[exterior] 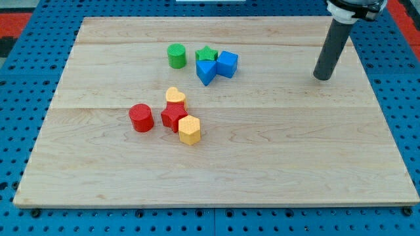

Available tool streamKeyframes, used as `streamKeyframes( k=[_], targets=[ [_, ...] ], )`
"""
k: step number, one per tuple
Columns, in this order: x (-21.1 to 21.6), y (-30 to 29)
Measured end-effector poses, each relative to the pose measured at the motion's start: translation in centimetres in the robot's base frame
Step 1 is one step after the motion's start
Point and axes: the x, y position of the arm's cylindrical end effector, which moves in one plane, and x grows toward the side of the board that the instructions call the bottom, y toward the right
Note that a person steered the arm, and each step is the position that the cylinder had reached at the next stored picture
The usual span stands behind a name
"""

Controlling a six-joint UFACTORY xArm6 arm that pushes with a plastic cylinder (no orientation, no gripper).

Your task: Point your arm to the blue cube

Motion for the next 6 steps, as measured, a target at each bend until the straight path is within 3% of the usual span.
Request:
streamKeyframes(
  k=[3,4,5,6],
  targets=[
    [-0.2,1.7],
    [-3.3,2.1],
    [-8.3,-3.0],
    [-8.1,-6.2]
  ],
)
